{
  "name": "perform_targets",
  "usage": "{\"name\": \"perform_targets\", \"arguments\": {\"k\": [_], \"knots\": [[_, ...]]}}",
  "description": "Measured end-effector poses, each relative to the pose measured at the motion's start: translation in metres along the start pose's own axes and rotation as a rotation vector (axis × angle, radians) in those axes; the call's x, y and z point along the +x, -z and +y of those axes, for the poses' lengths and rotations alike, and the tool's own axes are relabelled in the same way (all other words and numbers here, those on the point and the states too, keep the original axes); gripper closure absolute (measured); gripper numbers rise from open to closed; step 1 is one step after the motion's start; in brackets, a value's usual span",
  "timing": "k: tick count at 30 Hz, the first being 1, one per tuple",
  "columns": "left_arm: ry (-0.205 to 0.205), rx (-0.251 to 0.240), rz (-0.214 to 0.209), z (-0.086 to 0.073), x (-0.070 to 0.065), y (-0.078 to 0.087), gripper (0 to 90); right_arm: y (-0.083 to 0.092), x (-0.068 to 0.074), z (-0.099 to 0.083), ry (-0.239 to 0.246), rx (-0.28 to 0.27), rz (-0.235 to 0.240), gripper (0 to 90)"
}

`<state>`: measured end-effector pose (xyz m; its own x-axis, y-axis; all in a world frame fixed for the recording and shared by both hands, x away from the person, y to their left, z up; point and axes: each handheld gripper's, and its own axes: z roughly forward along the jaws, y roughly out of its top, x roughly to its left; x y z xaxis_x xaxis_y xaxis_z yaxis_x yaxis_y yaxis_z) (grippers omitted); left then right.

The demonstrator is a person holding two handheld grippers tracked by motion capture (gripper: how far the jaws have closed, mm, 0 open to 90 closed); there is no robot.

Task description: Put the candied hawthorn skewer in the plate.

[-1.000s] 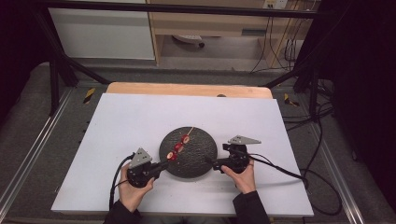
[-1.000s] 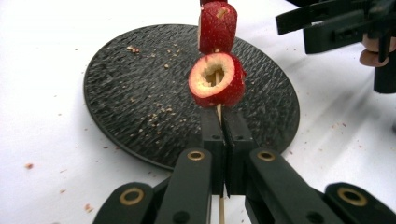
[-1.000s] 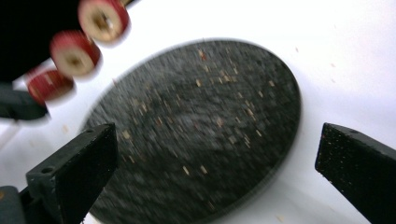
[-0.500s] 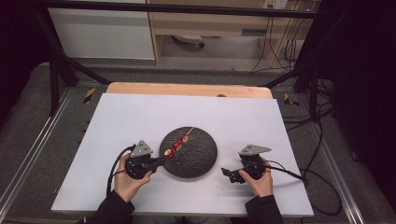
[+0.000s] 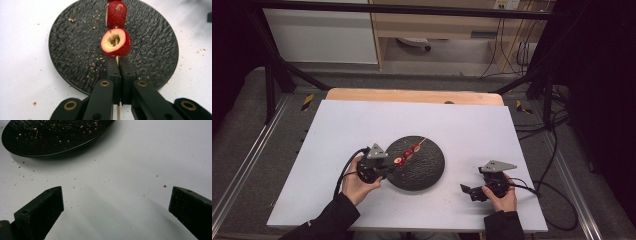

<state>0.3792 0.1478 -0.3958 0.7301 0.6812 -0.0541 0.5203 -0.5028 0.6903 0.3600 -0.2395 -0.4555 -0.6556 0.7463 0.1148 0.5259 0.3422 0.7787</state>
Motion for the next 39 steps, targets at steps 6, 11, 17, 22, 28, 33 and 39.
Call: {"name": "perform_targets", "arguments": {"k": [6, 11, 17, 22, 28, 33, 39], "knots": [[0.002, 0.039, 0.010, 0.006, -0.001, -0.011, 88.4, 0.003, -0.003, -0.002, -0.012, -0.003, 0.000, 0.5], [-0.007, 0.068, 0.033, 0.008, -0.002, -0.020, 88.4, 0.005, -0.005, -0.004, -0.020, -0.010, 0.002, 0.5], [-0.015, 0.100, 0.046, 0.003, -0.004, -0.029, 88.4, 0.004, -0.005, -0.005, -0.024, -0.011, 0.005, 0.5], [-0.011, 0.104, 0.054, 0.003, -0.004, -0.033, 88.4, 0.005, -0.005, -0.005, -0.024, -0.015, 0.005, 0.5], [-0.016, 0.099, 0.064, 0.002, -0.007, -0.040, 88.4, 0.006, -0.005, -0.005, -0.028, -0.019, 0.007, 0.5], [-0.018, 0.099, 0.076, 0.000, -0.007, -0.045, 88.3, 0.005, -0.006, -0.006, -0.026, -0.015, 0.005, 0.5], [-0.016, 0.085, 0.074, -0.001, -0.007, -0.046, 87.1, 0.005, -0.006, -0.006, -0.028, -0.015, 0.005, 0.5]]}}
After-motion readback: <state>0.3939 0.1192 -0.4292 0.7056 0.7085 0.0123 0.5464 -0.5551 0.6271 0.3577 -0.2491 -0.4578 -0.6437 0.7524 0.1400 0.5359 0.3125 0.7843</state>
